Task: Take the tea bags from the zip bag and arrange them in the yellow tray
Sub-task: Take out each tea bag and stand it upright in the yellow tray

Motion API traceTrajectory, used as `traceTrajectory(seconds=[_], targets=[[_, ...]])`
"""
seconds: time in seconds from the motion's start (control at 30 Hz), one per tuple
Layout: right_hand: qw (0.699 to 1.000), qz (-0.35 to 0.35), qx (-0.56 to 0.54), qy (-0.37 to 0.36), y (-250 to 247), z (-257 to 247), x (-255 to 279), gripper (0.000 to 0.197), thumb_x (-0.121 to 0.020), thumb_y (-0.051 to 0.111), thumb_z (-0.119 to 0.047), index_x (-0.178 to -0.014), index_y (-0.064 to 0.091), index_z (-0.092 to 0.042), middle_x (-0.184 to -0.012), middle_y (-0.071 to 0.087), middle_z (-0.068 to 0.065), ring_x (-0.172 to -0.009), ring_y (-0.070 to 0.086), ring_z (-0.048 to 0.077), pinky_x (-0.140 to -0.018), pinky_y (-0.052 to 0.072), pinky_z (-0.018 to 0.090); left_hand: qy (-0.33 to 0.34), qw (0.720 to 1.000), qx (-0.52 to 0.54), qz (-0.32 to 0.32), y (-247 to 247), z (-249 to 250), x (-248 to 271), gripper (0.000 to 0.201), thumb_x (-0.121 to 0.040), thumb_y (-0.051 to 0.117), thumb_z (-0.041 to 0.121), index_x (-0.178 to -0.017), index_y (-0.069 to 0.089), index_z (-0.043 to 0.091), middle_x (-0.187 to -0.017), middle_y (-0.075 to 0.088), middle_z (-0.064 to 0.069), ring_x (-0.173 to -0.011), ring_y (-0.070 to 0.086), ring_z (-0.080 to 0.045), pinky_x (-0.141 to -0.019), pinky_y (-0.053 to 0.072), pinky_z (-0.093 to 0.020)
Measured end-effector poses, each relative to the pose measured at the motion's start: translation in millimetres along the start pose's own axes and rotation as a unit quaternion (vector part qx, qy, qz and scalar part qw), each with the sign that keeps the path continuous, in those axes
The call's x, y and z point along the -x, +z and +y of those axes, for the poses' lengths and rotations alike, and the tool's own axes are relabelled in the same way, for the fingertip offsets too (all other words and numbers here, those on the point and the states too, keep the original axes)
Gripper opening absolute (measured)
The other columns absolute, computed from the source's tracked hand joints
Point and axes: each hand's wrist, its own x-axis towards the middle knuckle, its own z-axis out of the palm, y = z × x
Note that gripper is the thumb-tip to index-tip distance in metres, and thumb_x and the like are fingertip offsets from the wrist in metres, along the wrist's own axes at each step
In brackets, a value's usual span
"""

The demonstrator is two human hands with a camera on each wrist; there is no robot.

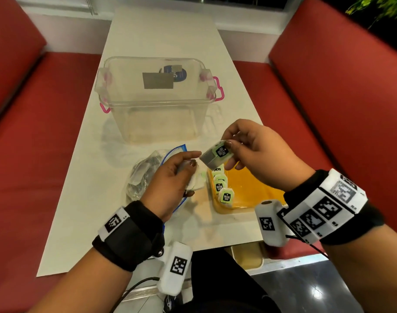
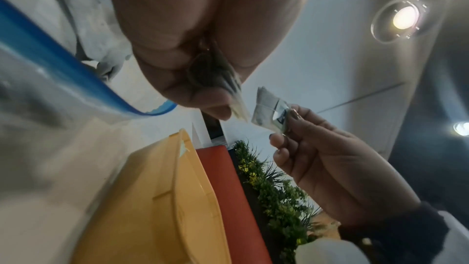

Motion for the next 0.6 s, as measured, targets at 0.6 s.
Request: traceTrajectory(seconds=[0.6], targets=[[0.994, -0.003, -0.08, 0.072, 3, 41, 5, 0.001, -0.087, 0.067, -0.011, -0.089, 0.067, -0.012, -0.081, 0.072, 0.008, -0.072, 0.072, 0.021, -0.061, 0.053, 0.033, 0.122, 0.973, -0.195, -0.01, 11, -11, -17, 0.013, -0.091, 0.065, 0.026, -0.102, 0.069, 0.02, -0.106, 0.069, 0.002, -0.103, 0.064, -0.013, -0.092, 0.051, -0.037]])
